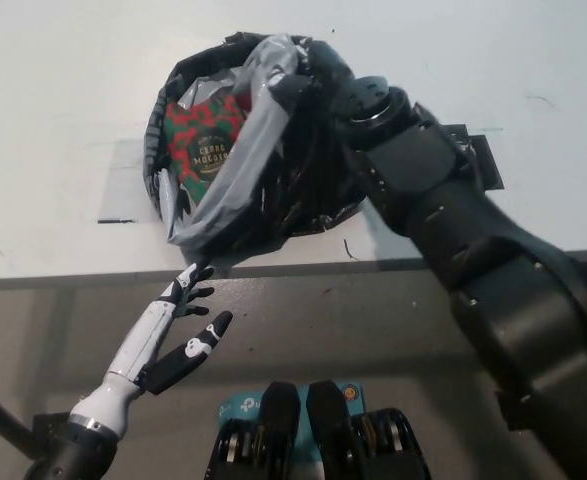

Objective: The robot uses its right hand to pick up a bag of coffee beans and puts it in the black plastic bag, then the robot grabs the top of the bag and lifts it.

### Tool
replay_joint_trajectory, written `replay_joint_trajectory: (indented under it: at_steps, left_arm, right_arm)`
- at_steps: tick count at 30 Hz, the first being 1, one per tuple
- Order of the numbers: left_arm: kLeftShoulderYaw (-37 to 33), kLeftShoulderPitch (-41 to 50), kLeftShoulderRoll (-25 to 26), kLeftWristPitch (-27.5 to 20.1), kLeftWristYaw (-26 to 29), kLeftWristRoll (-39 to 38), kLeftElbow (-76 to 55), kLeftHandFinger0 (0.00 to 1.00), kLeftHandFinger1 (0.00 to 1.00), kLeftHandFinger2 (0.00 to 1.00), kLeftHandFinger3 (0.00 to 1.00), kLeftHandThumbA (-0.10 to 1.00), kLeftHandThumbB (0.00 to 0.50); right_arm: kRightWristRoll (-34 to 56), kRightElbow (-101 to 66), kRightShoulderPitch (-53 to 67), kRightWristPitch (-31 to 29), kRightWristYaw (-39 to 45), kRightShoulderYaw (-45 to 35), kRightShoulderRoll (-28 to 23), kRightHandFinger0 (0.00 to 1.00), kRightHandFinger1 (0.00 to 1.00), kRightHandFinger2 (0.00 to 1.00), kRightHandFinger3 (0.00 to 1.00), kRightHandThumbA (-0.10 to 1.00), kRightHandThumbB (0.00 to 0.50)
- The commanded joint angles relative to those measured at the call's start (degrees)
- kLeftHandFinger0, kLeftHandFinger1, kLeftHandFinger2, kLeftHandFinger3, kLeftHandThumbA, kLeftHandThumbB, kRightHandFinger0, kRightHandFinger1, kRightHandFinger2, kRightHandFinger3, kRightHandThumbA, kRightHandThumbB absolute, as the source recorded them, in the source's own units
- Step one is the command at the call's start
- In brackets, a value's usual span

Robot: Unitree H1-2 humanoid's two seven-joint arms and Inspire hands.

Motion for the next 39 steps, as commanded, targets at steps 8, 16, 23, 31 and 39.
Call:
replay_joint_trajectory:
  at_steps: [8,16,23,31,39]
  left_arm:
    - [0.1,-0.9,0.4,-1.3,-0.5,-0.1,-0.7,0.81,0.88,1.0,1.0,0.72,0.075]
    - [-0.3,-1.1,0.5,-2.5,0.8,2.3,0.3,0.77,0.82,0.98,1.0,0.68,0.071]
    - [0.0,0.9,-0.1,-2.0,0.6,1.5,-0.6,0.77,0.82,0.98,1.0,0.6,0.066]
    - [1.1,3.5,0.2,-1.9,0.3,-0.3,-1.9,0.85,0.92,1.0,1.0,0.86,0.155]
    - [2.0,4.2,0.6,-2.8,0.4,-1.2,-0.6,1.0,1.0,1.0,1.0,1.0,0.275]
  right_arm:
    - [-7.4,-23.9,-5.5,8.9,10.9,5.3,-9.4,1.0,1.0,1.0,1.0,0.92,0.411]
    - [-7.1,-35.8,-8.9,11.4,17.3,2.7,-13.7,1.0,1.0,1.0,1.0,0.91,0.419]
    - [-6.2,-46.5,-7.6,11.4,21.2,-1.6,-15.0,1.0,1.0,1.0,1.0,1.0,0.42]
    - [-17.3,-82.2,5.8,11.4,31.9,-6.4,-23.7,1.0,1.0,1.0,1.0,1.0,0.415]
    - [-7.0,-116.7,30.9,11.4,30.5,-20.7,-33.9,1.0,1.0,1.0,1.0,1.0,0.351]
